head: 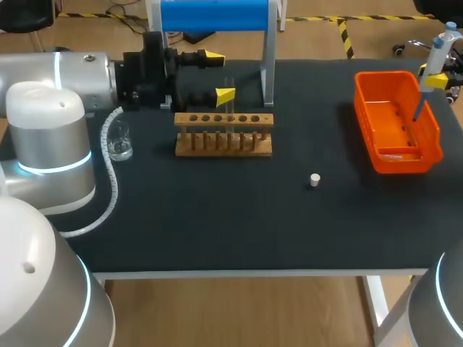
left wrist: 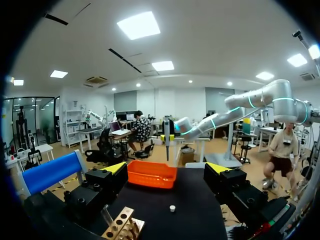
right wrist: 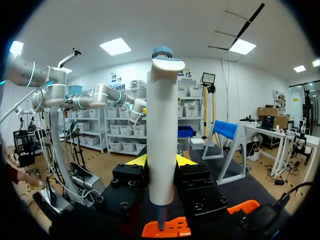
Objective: Invert the test tube, pick up the pipette, mount the tip to pipette, aspirate from beaker and dispense into the tube, eject the tip, return the pipette, and cap with the stopper.
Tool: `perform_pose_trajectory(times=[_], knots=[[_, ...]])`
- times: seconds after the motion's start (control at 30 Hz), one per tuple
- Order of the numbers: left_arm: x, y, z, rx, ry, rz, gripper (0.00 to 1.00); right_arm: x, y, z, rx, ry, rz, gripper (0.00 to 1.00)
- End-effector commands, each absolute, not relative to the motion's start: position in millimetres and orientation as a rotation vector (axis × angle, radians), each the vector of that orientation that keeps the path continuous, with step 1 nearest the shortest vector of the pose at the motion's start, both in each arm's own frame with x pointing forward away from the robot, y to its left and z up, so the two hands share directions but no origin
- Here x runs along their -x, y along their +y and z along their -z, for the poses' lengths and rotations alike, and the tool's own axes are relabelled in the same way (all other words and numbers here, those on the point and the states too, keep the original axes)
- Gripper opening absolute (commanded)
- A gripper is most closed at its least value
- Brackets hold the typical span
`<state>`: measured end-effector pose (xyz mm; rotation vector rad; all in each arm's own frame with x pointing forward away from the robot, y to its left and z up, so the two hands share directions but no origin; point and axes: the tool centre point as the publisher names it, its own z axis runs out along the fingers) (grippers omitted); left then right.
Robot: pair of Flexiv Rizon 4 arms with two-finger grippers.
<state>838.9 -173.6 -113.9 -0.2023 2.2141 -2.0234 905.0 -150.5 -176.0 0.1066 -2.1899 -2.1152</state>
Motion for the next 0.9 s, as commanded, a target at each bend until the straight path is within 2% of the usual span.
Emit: perform_pose_trajectory(times=[0.03, 0.63, 0.9], knots=[[-839.7, -174.3, 114.0, 0.202, 2.217, 2.022, 1.00, -884.2, -129.9, 167.7, -0.074, -2.192, 2.148, 0.00], [-839.7, -174.3, 114.0, 0.202, 2.217, 2.022, 1.00, -805.8, 24.3, 144.1, -0.199, -2.239, 2.130, 0.00], [-839.7, -174.3, 114.0, 0.202, 2.217, 2.022, 1.00, -803.6, 29.2, 143.0, -0.198, -2.238, 2.129, 0.00]])
